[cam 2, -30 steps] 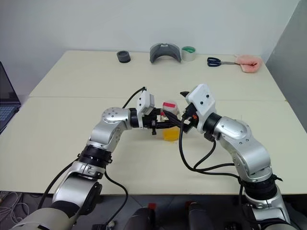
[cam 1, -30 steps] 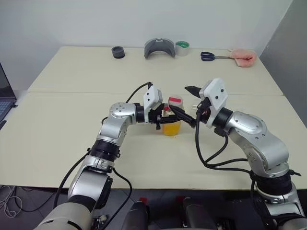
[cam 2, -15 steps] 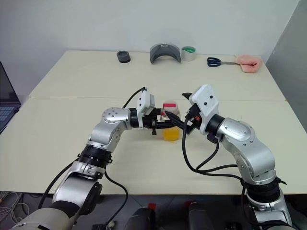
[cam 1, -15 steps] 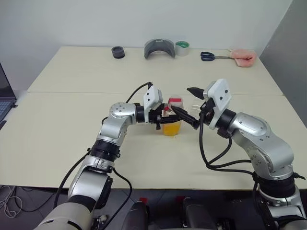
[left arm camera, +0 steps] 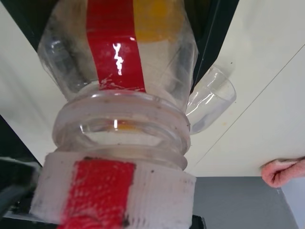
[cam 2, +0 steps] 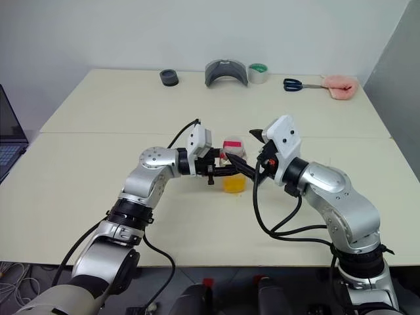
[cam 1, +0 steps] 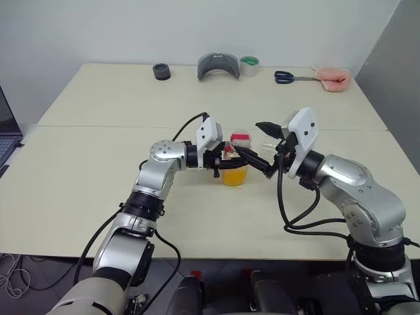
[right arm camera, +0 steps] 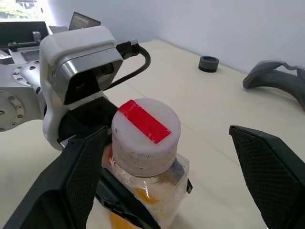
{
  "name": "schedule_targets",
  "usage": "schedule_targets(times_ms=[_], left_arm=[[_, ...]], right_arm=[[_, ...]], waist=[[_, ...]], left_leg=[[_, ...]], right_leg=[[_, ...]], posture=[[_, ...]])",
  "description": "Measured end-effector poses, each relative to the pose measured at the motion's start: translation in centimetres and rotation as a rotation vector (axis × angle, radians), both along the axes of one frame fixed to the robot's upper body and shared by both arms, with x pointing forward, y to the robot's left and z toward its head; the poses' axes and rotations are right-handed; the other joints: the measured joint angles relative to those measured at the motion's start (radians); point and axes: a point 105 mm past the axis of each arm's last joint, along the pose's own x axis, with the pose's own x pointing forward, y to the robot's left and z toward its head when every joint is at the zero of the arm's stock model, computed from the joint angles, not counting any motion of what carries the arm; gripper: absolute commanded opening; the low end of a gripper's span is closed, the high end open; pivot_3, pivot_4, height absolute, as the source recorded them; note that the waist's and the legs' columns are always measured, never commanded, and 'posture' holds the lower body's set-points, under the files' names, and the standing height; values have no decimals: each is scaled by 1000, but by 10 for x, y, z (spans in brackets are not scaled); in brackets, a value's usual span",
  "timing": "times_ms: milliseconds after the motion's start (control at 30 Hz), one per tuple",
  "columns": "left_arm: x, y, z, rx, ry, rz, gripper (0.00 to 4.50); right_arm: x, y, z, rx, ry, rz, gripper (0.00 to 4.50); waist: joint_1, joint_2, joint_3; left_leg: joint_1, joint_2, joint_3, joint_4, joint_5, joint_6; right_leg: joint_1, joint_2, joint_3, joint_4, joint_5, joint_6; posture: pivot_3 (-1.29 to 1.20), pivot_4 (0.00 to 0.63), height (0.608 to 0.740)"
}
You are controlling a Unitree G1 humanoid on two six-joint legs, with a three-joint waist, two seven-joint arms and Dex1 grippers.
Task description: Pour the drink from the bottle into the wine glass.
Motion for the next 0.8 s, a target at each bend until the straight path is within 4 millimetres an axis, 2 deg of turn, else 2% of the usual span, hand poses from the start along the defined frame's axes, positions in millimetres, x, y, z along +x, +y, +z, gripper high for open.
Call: schedule_targets(times_ms=[433,500,800], left_arm=[[0,0,0,0,-1,1,1724],[0,0,0,0,-1,1,1724],[0,0,0,-1,0,2,1724]], right_arm=[[-6,3,4,17,13,48,4333],[-6,3,4,16,14,51,4500],[-8,7,7,30,22,83,4500]], waist=[[0,0,0],[0,0,0],[0,0,0]], left_leg=[[0,0,0,0,0,0],[0,0,0,0,0,0],[0,0,0,0,0,0]], right_leg=[[0,0,0,0,0,0],[0,0,0,0,0,0],[0,0,0,0,0,0]], posture=[[0,150,740],[0,150,740],[0,150,740]])
